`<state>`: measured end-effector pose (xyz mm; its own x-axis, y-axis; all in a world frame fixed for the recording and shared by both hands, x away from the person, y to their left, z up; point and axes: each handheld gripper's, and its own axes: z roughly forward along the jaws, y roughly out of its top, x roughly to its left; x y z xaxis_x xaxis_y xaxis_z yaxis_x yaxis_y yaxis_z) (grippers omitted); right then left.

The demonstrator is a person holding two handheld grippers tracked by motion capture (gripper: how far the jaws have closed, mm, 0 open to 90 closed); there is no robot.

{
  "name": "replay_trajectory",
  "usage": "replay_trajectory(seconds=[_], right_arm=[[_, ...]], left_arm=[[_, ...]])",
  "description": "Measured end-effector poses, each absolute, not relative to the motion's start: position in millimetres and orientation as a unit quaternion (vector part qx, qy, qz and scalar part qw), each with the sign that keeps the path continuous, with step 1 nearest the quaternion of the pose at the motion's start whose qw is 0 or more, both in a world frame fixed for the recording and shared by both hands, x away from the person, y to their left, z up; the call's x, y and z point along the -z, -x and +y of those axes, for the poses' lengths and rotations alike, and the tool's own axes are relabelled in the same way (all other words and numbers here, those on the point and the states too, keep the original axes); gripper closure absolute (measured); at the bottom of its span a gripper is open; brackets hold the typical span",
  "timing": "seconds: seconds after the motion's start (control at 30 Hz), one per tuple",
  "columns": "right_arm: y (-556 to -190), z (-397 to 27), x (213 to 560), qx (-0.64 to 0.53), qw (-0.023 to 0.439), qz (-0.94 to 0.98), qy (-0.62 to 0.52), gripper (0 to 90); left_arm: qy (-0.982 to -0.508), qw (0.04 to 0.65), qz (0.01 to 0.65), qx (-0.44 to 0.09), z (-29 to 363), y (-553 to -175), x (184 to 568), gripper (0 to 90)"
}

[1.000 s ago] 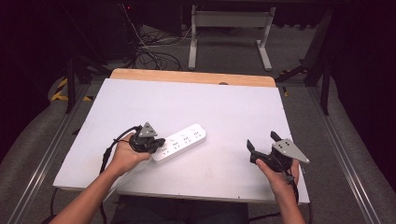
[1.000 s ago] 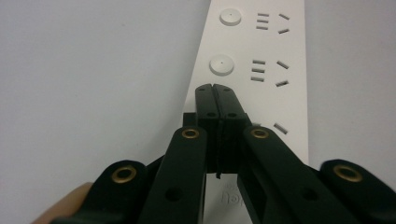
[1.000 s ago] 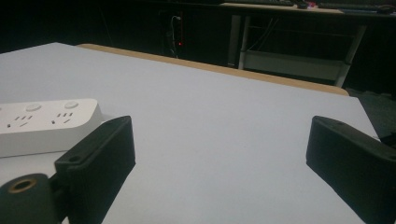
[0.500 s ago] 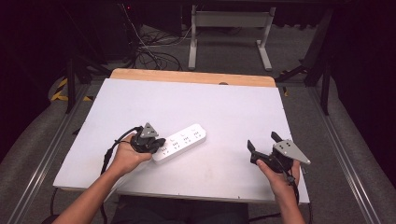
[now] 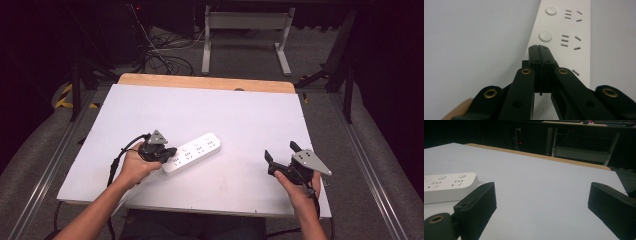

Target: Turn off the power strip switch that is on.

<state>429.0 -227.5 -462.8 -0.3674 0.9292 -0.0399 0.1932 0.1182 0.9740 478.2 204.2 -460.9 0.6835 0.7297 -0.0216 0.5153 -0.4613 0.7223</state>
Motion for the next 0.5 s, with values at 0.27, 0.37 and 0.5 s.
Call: replay_trajectory(seconds=[0.27,0.37,0.5], right_arm=[[-430,-225,462,-0.506,0.363,0.656,-0.427,8.8],[-430,-224,462,-0.507,0.363,0.656,-0.425,8.9],[-430,-226,462,-0.507,0.362,0.656,-0.425,9.0]], left_arm=[[-0.834,0.372,0.380,-0.144,210,-480,461,90.0],[-0.832,0.376,0.382,-0.142,210,-480,462,90.0],[-0.813,0.411,0.390,-0.136,215,-479,456,90.0]])
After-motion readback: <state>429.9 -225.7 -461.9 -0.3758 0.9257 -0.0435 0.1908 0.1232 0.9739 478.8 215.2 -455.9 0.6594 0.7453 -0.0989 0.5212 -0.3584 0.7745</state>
